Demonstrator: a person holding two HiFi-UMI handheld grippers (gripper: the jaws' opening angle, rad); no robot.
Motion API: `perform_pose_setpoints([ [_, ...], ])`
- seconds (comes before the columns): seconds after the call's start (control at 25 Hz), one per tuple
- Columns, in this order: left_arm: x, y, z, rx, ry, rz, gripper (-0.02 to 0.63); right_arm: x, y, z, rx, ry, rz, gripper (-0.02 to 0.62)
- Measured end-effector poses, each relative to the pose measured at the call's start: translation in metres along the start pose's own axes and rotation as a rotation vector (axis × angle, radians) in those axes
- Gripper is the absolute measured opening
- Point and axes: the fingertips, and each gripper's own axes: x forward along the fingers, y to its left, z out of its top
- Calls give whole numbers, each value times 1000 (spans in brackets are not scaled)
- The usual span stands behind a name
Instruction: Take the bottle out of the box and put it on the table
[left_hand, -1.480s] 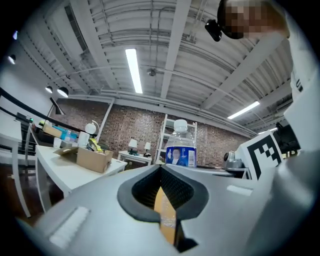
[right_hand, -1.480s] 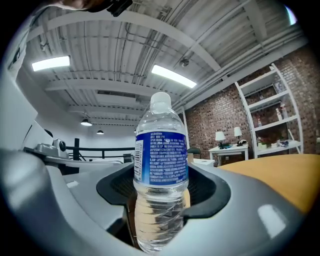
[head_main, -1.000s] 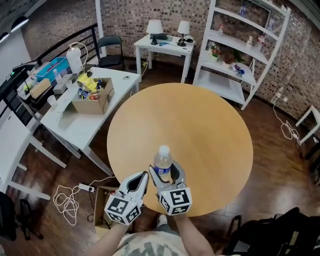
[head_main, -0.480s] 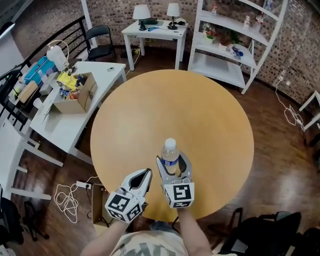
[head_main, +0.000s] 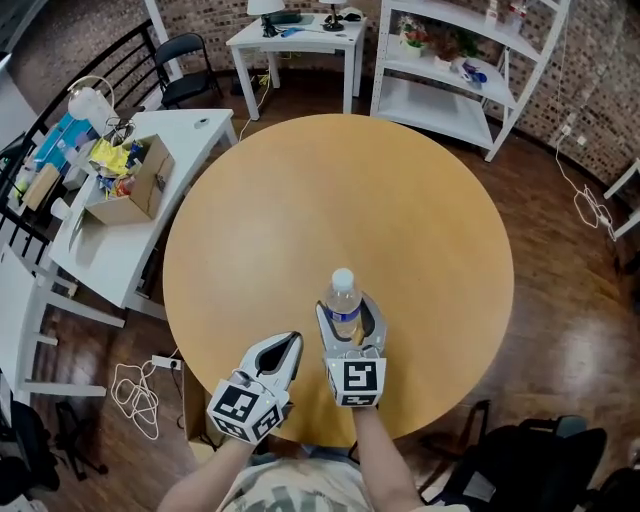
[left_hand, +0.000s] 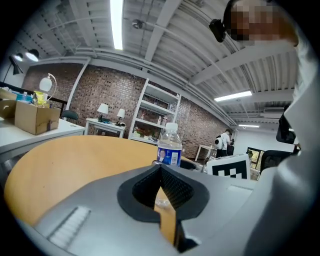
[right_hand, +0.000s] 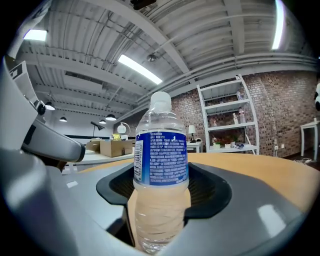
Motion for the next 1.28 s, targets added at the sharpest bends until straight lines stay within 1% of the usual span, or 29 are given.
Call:
perform_pose_setpoints([
  [0.24, 10, -5, -5, -9, 1, -16, -6, -5, 10, 0, -24, -11, 13, 305],
  [0.44, 10, -14, -5, -6, -3, -20, -6, -12, 6, -2, -16, -5, 11, 311],
  [0.92, -6, -20, -8, 3, -4, -4, -6, -20, 11, -5, -42, 14, 26, 313],
  [1.0, -10, -22, -7, 3, -4, -2, -6, -23, 12, -4, -32, 26, 29, 328],
  [1.28, -15, -21, -13, 7, 8, 14, -6, -36, 12, -2, -38, 26, 25, 321],
])
